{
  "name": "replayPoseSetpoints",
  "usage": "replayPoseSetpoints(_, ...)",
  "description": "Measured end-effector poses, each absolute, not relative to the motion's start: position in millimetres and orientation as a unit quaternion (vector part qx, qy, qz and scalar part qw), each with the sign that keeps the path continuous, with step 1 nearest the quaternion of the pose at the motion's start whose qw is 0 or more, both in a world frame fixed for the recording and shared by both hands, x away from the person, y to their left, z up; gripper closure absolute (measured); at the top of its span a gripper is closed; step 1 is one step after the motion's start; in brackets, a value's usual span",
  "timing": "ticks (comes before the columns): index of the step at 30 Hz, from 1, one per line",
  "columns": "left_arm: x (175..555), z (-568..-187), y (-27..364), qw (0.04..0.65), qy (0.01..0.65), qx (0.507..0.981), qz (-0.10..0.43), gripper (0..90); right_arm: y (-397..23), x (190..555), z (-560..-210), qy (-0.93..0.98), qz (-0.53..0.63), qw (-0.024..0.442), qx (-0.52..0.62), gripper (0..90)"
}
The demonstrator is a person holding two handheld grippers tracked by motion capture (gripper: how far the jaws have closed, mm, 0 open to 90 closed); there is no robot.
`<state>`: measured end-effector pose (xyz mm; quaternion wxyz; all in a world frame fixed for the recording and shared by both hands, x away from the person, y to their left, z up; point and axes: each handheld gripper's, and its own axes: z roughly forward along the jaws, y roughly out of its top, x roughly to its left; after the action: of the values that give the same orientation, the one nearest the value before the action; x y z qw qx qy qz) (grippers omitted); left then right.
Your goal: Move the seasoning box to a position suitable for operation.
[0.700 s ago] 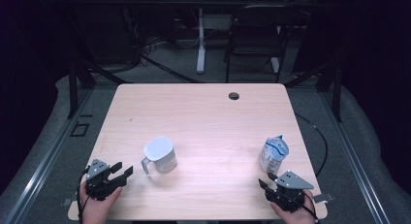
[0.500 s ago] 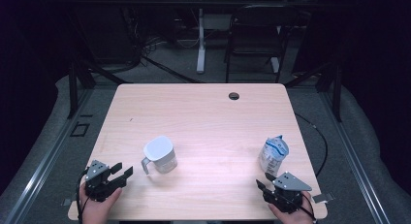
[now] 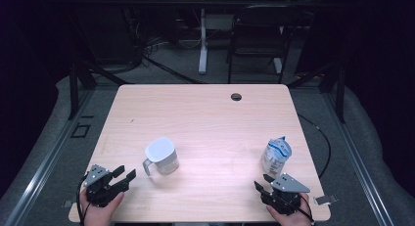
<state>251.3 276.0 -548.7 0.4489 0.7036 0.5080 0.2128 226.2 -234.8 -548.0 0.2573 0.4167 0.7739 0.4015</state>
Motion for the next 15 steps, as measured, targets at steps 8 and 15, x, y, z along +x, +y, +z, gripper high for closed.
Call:
replayPoseSetpoints(8,252,-552,267,0.449,0.495,0.714,0.209,48.2,-234,232,-553,0.775,0.398,0.251,0.422,56.6)
replayPoseSetpoints(15,252,-551,261,0.449,0.489,0.717,0.213,48.6,-234,230,-551,0.773,0.401,0.251,0.423,55.7)
